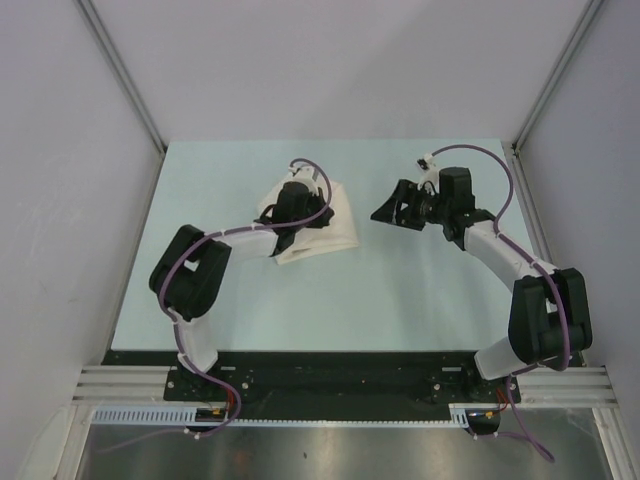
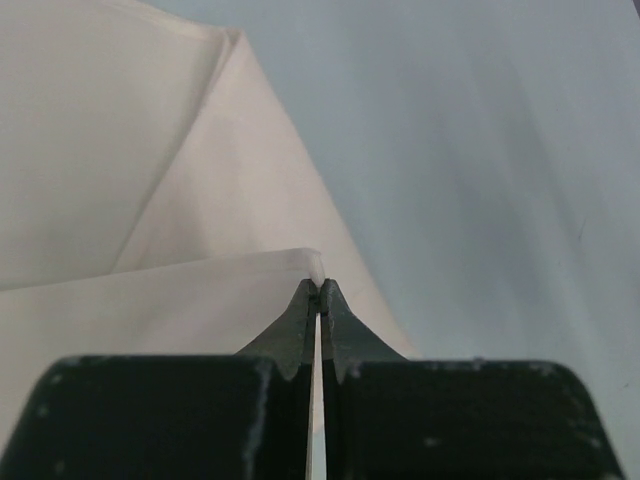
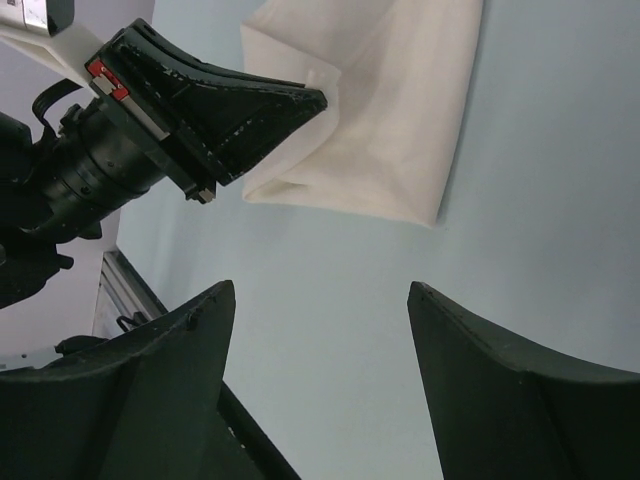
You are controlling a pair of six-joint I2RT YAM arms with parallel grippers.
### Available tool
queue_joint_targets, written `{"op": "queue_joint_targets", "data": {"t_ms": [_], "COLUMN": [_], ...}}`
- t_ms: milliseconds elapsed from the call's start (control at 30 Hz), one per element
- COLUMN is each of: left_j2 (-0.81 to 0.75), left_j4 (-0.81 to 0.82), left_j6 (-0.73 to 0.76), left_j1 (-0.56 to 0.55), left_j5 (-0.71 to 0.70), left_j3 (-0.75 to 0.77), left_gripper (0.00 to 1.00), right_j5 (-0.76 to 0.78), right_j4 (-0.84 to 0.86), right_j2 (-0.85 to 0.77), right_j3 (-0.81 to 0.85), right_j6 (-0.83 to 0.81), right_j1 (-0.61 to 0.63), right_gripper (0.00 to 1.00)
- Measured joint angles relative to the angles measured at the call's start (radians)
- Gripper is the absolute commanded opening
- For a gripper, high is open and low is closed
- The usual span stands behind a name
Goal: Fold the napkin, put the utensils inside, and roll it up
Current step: Fold the napkin
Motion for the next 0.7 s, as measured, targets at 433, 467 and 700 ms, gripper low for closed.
{"op": "queue_joint_targets", "data": {"t_ms": [433, 467, 700], "left_j2": [0.124, 0.127, 0.137], "left_j4": [-0.037, -0.041, -0.067], "left_j6": [0.135, 0.145, 0.203], "left_j1": [-0.062, -0.068, -0.103], "left_j5": [0.071, 0.074, 0.100], "left_j3": [0.107, 0.111, 0.124], "left_gripper": [0.00, 0.00, 0.00], "right_j5": [0.000, 0.000, 0.000], "right_j4": [-0.024, -0.024, -0.024], "right_j2": [0.000, 0.000, 0.003], "right_j3": [-0.014, -0.014, -0.014], "right_j6": [-0.010, -0.010, -0.010], "right_j1": [-0.005, -0.005, -0.005], "right_gripper": [0.75, 0.75, 0.75]}}
